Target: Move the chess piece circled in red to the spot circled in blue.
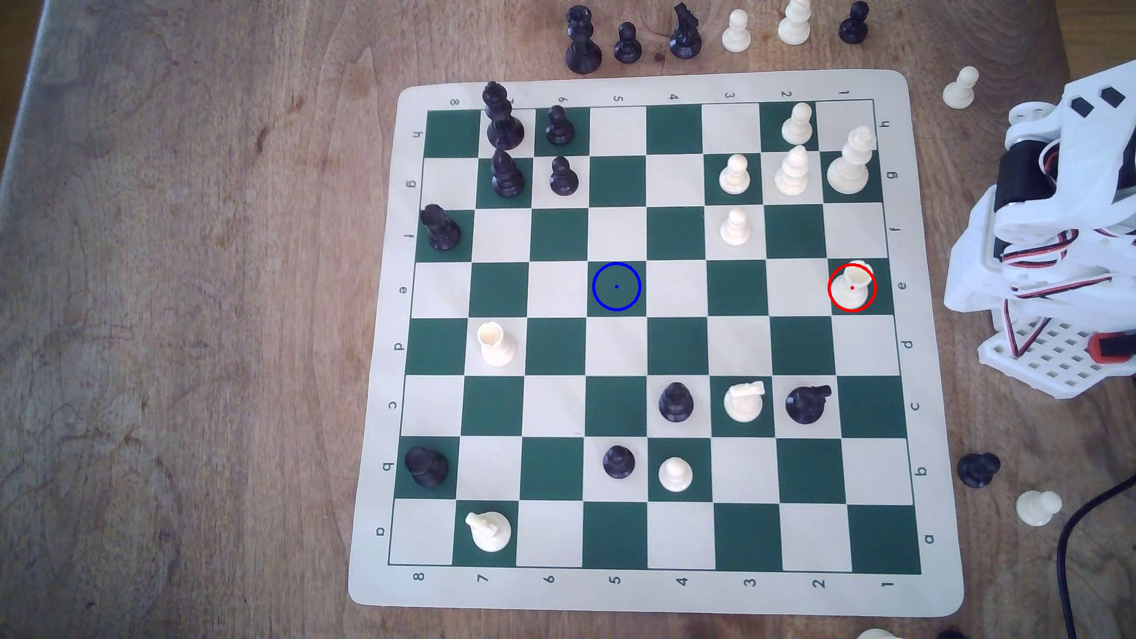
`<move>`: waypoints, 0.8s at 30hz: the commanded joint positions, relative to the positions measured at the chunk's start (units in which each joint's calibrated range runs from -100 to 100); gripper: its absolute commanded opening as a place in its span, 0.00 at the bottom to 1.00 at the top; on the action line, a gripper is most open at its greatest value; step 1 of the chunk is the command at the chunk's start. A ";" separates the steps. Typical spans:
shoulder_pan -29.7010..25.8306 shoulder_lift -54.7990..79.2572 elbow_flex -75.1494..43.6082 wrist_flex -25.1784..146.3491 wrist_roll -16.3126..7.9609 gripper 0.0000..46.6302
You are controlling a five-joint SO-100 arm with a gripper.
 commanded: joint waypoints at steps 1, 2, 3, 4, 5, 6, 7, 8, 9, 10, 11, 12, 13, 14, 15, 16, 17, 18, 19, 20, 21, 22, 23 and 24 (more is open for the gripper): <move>-1.04 0.14 1.17 0.37 -0.05 0.00; -1.04 0.14 1.17 2.75 -0.05 0.00; -1.58 0.14 1.17 5.45 -0.05 0.00; -2.29 0.14 1.17 8.40 -0.05 0.00; -2.76 0.14 1.17 11.35 -0.05 0.00; -2.99 0.14 1.17 14.13 -0.05 0.00; -3.77 0.14 1.17 19.45 -0.05 0.00; -4.16 0.14 0.90 22.81 -0.05 0.00; -4.16 0.14 0.63 25.76 -0.05 0.00; -4.16 0.14 0.18 29.28 -0.05 0.00; -4.16 0.14 -1.73 37.72 -0.05 0.00; -4.16 0.14 -3.18 43.78 -0.20 0.00; -4.16 0.14 -4.45 48.53 -0.29 0.00; -4.16 0.14 -5.63 53.03 -0.29 0.00; -4.40 0.14 -6.71 57.78 -0.34 0.00; -4.79 0.14 -7.44 60.90 -0.39 0.00; -4.01 0.14 -7.98 62.53 -0.39 0.00; -3.23 0.14 -9.43 66.55 -0.39 0.00; -2.76 0.14 -11.61 72.28 -0.39 0.00; -2.60 0.14 -17.96 87.84 -0.44 0.00; -2.29 0.14 -20.13 93.08 -0.44 0.00; -2.05 0.14 -21.58 96.28 -0.44 0.00; -1.97 0.14 -22.03 97.01 -0.44 0.00; -1.90 0.14 -22.49 99.55 -1.47 0.01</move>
